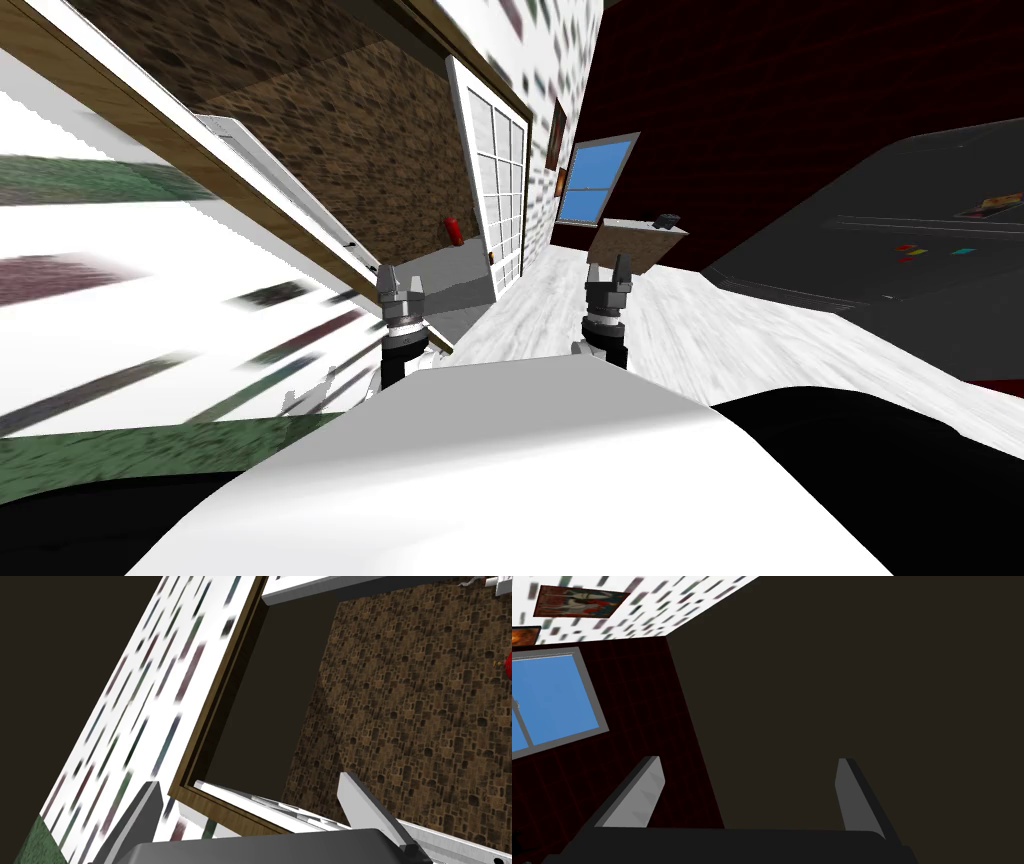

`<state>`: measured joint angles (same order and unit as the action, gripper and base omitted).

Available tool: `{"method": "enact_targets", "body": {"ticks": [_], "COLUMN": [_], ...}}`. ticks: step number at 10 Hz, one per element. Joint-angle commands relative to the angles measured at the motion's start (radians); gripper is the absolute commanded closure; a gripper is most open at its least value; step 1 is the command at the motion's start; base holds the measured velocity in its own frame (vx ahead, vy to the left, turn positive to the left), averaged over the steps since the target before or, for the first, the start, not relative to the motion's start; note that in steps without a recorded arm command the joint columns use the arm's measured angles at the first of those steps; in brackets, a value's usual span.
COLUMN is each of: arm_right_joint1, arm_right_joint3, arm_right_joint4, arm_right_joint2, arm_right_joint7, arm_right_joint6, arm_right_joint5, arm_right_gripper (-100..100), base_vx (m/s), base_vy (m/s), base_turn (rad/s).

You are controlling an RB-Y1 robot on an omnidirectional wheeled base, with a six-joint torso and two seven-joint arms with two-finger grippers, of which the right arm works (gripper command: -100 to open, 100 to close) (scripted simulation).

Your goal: Push the door open

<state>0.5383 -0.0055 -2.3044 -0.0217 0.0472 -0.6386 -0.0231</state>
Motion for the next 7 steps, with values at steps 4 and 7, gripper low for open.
{"method": "enact_targets", "body": {"ticks": [4, 7], "arm_right_joint1": [-0.005, -0.007], "arm_right_joint3": [-0.002, -0.003], "arm_right_joint4": [0.051, 0.08], "arm_right_joint2": [0.028, 0.04], "arm_right_joint7": [0.042, 0.066], "arm_right_joint6": [0.073, 0.115], "arm_right_joint5": [0.102, 0.161], "arm_right_gripper": [-100, -100], "base_vx": [0.107, 0.113], "base_vy": [0.006, -0.005], "base_turn": [0.045, 0.038]}}
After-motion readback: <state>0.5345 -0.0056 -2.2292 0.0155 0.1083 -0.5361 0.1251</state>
